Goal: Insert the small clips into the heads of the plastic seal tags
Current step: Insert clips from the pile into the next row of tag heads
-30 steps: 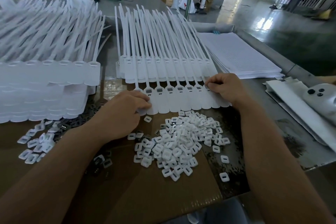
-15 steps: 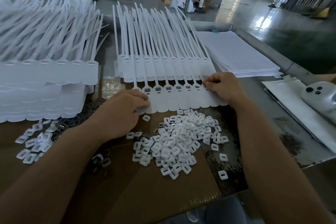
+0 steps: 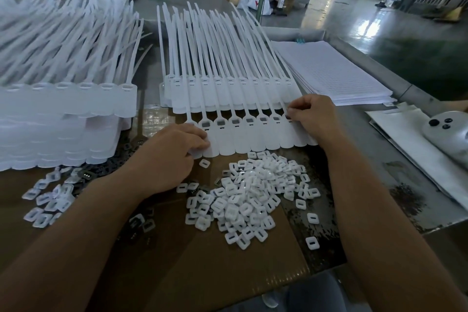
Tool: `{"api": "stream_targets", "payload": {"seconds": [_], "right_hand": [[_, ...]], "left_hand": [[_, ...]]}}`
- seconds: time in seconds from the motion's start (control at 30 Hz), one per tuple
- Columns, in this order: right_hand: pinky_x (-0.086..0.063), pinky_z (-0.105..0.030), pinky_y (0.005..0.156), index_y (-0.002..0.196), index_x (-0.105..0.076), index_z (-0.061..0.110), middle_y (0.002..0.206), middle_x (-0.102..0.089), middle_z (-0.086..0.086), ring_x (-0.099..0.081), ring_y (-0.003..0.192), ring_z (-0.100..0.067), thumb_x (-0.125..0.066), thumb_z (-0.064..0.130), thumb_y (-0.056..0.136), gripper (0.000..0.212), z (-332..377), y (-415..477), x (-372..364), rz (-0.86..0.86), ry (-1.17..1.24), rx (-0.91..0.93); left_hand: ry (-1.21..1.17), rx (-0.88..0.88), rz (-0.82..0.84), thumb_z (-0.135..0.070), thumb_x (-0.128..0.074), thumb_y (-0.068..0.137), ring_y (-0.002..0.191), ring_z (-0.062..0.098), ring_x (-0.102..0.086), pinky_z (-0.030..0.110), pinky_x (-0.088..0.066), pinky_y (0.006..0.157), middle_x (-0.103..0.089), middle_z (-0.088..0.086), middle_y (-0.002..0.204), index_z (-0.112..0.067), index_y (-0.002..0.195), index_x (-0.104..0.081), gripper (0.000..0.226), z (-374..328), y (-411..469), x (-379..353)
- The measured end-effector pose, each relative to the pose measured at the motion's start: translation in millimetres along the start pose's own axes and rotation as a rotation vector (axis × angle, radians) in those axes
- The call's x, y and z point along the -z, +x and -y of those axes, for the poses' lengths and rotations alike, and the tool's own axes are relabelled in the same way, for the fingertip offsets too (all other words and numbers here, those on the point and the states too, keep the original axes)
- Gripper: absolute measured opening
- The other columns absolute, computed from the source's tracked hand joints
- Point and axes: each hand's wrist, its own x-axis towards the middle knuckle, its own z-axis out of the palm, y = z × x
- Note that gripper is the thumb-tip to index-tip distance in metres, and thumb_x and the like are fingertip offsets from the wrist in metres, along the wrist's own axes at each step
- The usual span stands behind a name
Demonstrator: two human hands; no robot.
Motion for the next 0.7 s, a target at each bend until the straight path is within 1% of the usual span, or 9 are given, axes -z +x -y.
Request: {"api": "stream_targets", "payload": {"seconds": [0.03, 0.1, 0.2, 0.23, 0.3, 0.37, 0.43, 0.57, 0.7], "right_hand": [[-0.044, -0.011, 0.066, 0.079, -0.065, 0.020, 0.070, -0.060, 0.015, -0.059, 0.068, 0.004, -0.066, 0.012, 0.081, 0.009, 2.9, -2.6, 1.4, -0.027, 0.017, 0.032], [-0.041, -0.003, 0.059, 0.077, -0.065, 0.022, 0.068, -0.061, 0.017, -0.056, 0.058, 0.011, -0.067, 0.012, 0.081, 0.011, 12.2, -10.6, 3.9, -0.012, 0.086, 0.122], [-0.043, -0.004, 0.063, 0.075, -0.066, 0.027, 0.071, -0.064, 0.017, -0.057, 0.062, 0.010, -0.069, 0.010, 0.079, 0.017, 34.3, -31.6, 2.8, 0.244, 0.138, 0.272], [-0.043, -0.004, 0.063, 0.075, -0.066, 0.029, 0.070, -0.065, 0.018, -0.058, 0.065, 0.010, -0.069, 0.012, 0.079, 0.018, 41.9, -39.6, -0.2, 0.371, 0.093, 0.316], [-0.043, -0.004, 0.063, 0.075, -0.066, 0.030, 0.069, -0.065, 0.020, -0.059, 0.067, 0.009, -0.069, 0.017, 0.079, 0.014, 55.1, -54.2, -8.1, 0.619, -0.047, 0.395], [-0.044, -0.007, 0.061, 0.078, -0.068, 0.023, 0.066, -0.063, 0.017, -0.058, 0.062, 0.007, -0.069, 0.019, 0.080, 0.005, 63.4, -63.9, -17.8, 0.774, -0.143, 0.444], [-0.042, -0.007, 0.058, 0.078, -0.068, 0.019, 0.064, -0.060, 0.016, -0.054, 0.058, 0.008, -0.069, 0.021, 0.080, 0.002, 67.6, -67.9, -24.2, 0.812, -0.199, 0.477], [-0.040, -0.005, 0.058, 0.075, -0.061, 0.031, 0.069, -0.059, 0.016, -0.052, 0.062, 0.011, -0.070, 0.029, 0.079, 0.009, 68.2, -69.8, -27.3, 0.815, -0.302, 0.487], [-0.038, -0.001, 0.059, 0.076, -0.062, 0.029, 0.071, -0.058, 0.016, -0.051, 0.064, 0.012, -0.072, 0.024, 0.077, 0.012, 69.6, -73.9, -29.5, 0.836, -0.317, 0.500]], "left_hand": [[0.001, -0.001, -0.002, 0.007, -0.045, 0.083, 0.126, 0.004, -0.033, 0.011, -0.014, 0.100, -0.050, -0.008, 0.132, -0.012, 0.121, -0.059, 0.045, -0.2, -0.4, 0.1], [0.004, -0.011, -0.004, 0.007, -0.045, 0.083, 0.123, 0.002, -0.035, 0.004, -0.013, 0.096, -0.051, -0.007, 0.132, -0.012, 0.120, -0.059, 0.045, -0.6, -0.3, 0.3], [0.007, -0.015, 0.006, 0.007, -0.045, 0.083, 0.120, 0.000, -0.035, -0.010, -0.009, 0.084, -0.051, -0.007, 0.131, -0.013, 0.120, -0.059, 0.045, -1.2, -0.8, 1.1], [0.006, -0.006, 0.007, 0.007, -0.045, 0.083, 0.121, 0.001, -0.035, -0.008, -0.010, 0.086, -0.051, -0.008, 0.132, -0.014, 0.120, -0.059, 0.045, -1.0, -1.1, 0.9], [0.012, 0.013, 0.010, 0.007, -0.044, 0.083, 0.124, 0.004, -0.035, 0.003, -0.014, 0.093, -0.049, -0.009, 0.133, -0.016, 0.121, -0.059, 0.047, -1.5, -1.2, 0.6], [0.021, 0.026, 0.016, 0.007, -0.044, 0.082, 0.126, 0.005, -0.033, 0.009, -0.015, 0.096, -0.048, -0.010, 0.134, -0.017, 0.122, -0.058, 0.048, -1.6, -1.6, 1.0], [0.024, 0.028, 0.014, 0.006, -0.044, 0.082, 0.126, 0.006, -0.033, 0.012, -0.017, 0.097, -0.048, -0.010, 0.134, -0.018, 0.121, -0.059, 0.048, -1.8, -1.5, 1.6], [0.024, 0.028, 0.016, 0.005, -0.044, 0.083, 0.127, 0.007, -0.034, 0.014, -0.018, 0.099, -0.048, -0.009, 0.134, -0.018, 0.121, -0.059, 0.047, -1.4, -0.9, 1.6], [0.024, 0.031, 0.024, 0.006, -0.045, 0.082, 0.128, 0.007, -0.033, 0.015, -0.017, 0.100, -0.048, -0.008, 0.134, -0.017, 0.121, -0.059, 0.047, -1.3, -0.7, 0.0]]}}
